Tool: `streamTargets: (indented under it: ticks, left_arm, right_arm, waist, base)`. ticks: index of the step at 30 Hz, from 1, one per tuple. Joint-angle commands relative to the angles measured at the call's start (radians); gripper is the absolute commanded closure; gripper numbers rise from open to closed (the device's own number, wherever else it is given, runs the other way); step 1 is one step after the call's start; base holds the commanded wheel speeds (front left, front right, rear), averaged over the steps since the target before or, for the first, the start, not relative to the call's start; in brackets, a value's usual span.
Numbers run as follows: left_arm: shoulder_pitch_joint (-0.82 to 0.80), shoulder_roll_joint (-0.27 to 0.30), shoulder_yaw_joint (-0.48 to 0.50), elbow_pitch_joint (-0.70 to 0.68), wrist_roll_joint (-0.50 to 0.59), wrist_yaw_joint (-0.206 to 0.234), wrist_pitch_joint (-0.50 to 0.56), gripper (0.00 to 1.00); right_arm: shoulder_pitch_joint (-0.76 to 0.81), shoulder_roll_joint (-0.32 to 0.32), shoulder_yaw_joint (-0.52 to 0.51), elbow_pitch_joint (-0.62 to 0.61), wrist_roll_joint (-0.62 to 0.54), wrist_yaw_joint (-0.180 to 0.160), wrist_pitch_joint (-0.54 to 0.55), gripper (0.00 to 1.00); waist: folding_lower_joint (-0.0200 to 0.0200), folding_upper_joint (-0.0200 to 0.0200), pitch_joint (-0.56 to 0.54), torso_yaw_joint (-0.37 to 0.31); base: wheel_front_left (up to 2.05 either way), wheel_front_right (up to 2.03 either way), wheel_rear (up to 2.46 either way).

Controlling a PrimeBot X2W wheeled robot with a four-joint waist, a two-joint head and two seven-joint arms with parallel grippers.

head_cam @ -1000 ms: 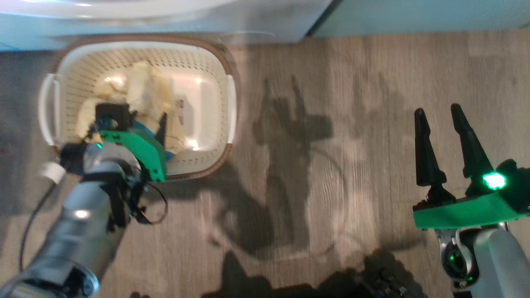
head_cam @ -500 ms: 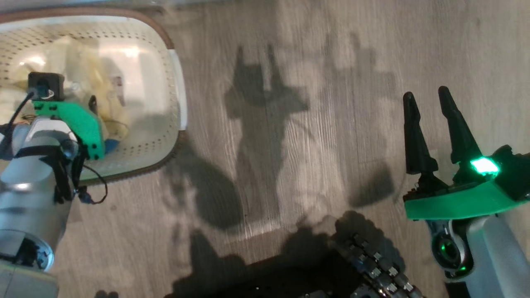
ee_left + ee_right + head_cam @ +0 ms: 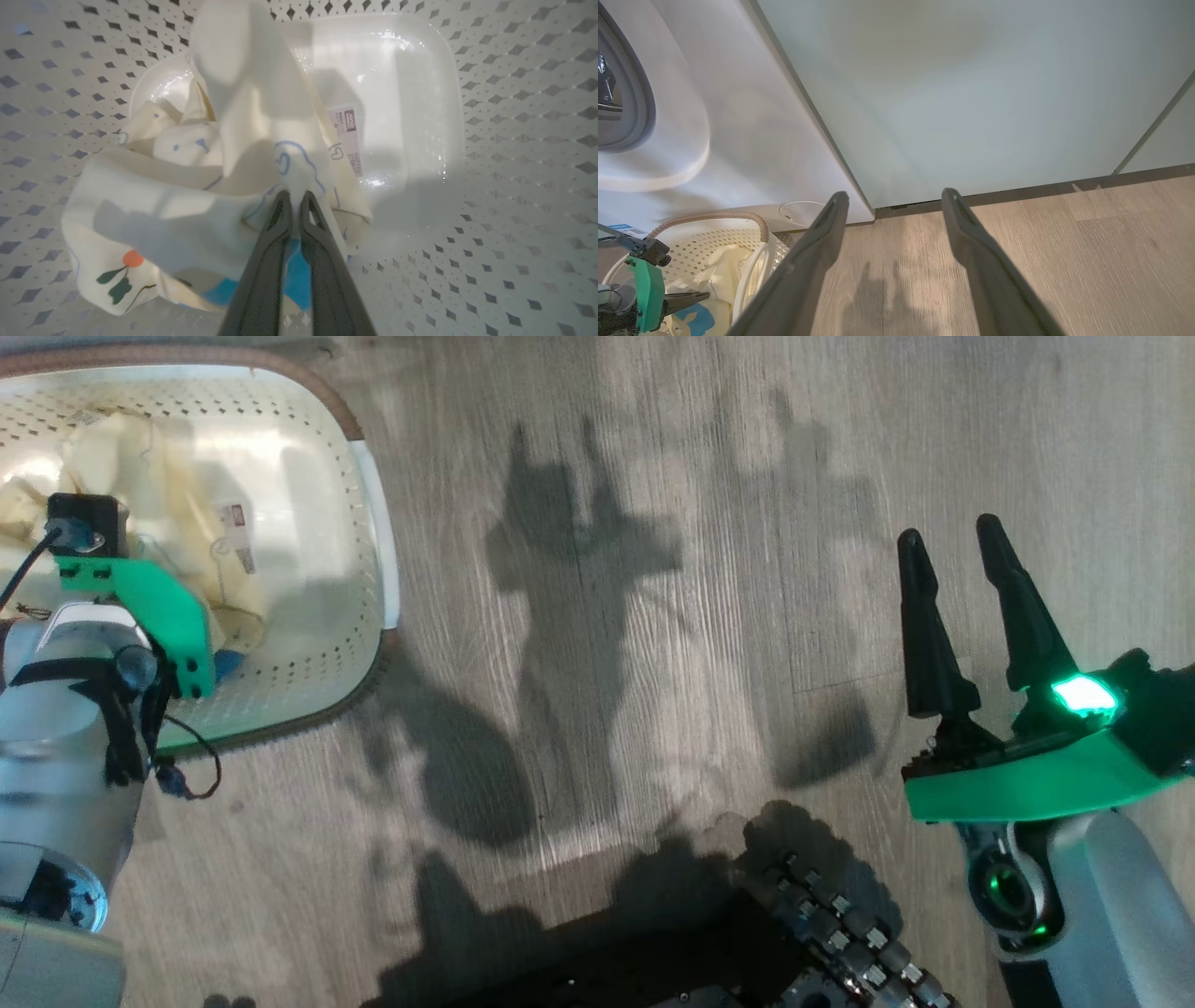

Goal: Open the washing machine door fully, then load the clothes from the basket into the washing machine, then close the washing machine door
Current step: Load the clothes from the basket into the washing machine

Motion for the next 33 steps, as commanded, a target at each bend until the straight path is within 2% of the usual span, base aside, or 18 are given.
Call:
streamTargets:
  ticks: [1,12,19,24,33]
  left_arm:
    - [-0.002,0.038,0.012,0.001,0.002,0.005,-0.021,1.00]
    - [0.027,0.010,0.014,-0.028,-0.013,0.004,-0.169,1.00]
    - [0.085,-0.006,0.048,-0.119,-0.041,0.025,-0.229,1.00]
    - [0.161,-0.015,0.098,-0.291,-0.053,0.058,-0.234,1.00]
    - [0.392,-0.044,0.204,-0.650,-0.058,0.111,-0.235,1.00]
  right_arm:
    - [0.018,-0.013,0.002,-0.024,0.005,-0.003,-0.007,0.00]
    - [0.034,-0.013,-0.033,-0.016,-0.025,-0.003,-0.007,0.00]
    - [0.067,-0.013,-0.069,-0.009,-0.062,-0.003,-0.007,0.00]
    - [0.097,-0.013,-0.099,-0.008,-0.088,-0.003,-0.007,0.00]
    - [0.155,-0.013,-0.136,0.000,-0.129,-0.003,-0.007,0.00]
  waist:
    - [0.0001,0.0000,-0.009,0.008]
    - [0.0001,0.0000,-0.077,0.058]
    - [0.0001,0.0000,-0.147,0.106]
    - [0.0001,0.0000,-0.207,0.144]
    - [0.0001,0.0000,-0.335,0.200]
  base:
    - [0.00,0.00,0.00]
    - [0.00,0.00,0.00]
    - [0.00,0.00,0.00]
    - [0.00,0.00,0.00]
    - [0.00,0.00,0.00]
